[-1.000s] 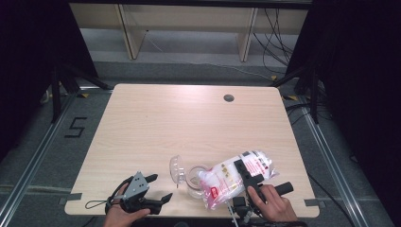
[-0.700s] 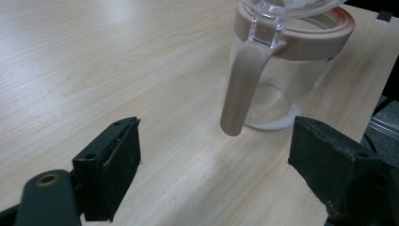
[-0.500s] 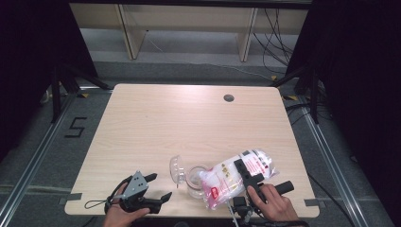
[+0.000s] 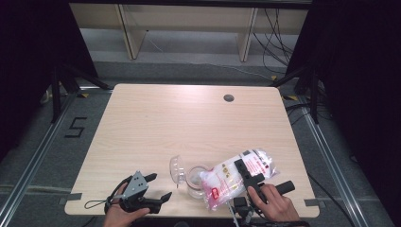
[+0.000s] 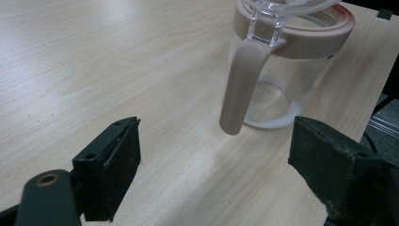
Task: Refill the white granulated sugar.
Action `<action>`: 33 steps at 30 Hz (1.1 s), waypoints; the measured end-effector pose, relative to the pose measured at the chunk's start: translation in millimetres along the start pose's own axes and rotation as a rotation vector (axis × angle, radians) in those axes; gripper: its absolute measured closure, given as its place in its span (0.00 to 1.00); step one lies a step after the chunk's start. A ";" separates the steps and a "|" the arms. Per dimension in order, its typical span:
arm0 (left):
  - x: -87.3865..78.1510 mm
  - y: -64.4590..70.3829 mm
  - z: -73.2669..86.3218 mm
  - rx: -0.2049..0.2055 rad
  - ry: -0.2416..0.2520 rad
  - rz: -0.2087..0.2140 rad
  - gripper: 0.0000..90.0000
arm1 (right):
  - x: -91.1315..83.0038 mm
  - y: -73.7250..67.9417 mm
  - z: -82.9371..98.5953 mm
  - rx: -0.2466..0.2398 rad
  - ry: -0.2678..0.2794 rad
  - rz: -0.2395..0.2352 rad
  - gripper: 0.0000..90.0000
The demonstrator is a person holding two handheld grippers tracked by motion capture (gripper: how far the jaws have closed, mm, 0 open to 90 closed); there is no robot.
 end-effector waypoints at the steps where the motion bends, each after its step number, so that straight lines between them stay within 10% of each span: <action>1: 0.0 -0.1 0.0 0.002 0.000 -0.001 0.19 | -0.3 1.5 0.2 -0.013 0.000 0.005 0.55; 33: -0.6 -0.8 0.9 0.002 -0.010 -0.011 0.19 | -1.9 1.8 1.1 -0.028 -0.005 0.013 0.56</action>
Point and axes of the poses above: each handheld gripper's, and its own axes: x roughly forward along the jaws, z roughly out of its underside, y roughly to its right, the point moved 9 cm from there along x, roughly forward along the jaws, and after that the axes turned 15 degrees about -x, right-handed, at the moved point
